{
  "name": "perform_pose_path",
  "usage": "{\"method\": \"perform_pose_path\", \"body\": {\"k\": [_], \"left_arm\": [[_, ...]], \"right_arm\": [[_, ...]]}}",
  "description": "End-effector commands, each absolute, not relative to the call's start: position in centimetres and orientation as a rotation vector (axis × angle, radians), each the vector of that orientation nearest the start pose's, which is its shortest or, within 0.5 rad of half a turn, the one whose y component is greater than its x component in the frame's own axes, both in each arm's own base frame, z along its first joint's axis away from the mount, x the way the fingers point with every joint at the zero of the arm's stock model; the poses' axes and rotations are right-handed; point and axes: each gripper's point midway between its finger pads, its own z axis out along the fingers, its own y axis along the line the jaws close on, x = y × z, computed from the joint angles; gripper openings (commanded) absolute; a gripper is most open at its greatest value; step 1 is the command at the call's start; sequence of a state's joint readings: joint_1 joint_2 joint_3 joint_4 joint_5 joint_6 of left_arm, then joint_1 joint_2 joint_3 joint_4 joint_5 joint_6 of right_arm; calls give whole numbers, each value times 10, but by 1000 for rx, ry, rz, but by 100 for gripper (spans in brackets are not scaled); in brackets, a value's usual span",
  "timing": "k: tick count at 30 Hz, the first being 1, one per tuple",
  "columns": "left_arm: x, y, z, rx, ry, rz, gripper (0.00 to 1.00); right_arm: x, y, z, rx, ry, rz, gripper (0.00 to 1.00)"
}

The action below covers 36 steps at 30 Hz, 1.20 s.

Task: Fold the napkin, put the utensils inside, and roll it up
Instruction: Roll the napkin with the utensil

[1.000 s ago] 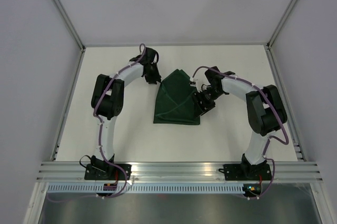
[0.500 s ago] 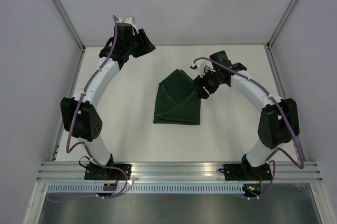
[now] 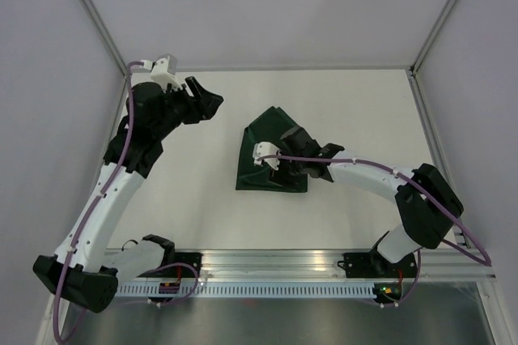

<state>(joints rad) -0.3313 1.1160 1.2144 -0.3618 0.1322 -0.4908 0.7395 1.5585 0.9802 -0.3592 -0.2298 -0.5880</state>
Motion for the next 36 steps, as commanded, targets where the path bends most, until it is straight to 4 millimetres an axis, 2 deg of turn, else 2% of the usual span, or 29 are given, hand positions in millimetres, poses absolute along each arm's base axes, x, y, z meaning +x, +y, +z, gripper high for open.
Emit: {"method": "perform_pose_path", "body": {"k": [1,8,14,20,25,29,34,36], "left_arm": [[326,-152,352,-17,1825,-660,67],[318,-150,347,-7,1833,-657,68],[317,-150,344,12,1838,-652,69],[316,-150,337,23,1851,-642,69],[316,-147,323,23,1869,-620,69],[316,-149,303,26,1903,-621,69],[315,-150,297,39,1905,-624,68],[315,-151,295,48,1905,-626,68]], "right_arm": [[275,285,78,-1601,1824,313,70],[260,297,58,-1652,1824,319,69],[253,295,38,-1686,1827,303,68],[255,291,22,-1696,1831,245,67],[257,284,11,-1713,1838,198,58],[253,281,6,-1742,1850,200,50],[248,277,2,-1786,1856,199,40],[248,276,-2,-1802,1868,191,29]]}}
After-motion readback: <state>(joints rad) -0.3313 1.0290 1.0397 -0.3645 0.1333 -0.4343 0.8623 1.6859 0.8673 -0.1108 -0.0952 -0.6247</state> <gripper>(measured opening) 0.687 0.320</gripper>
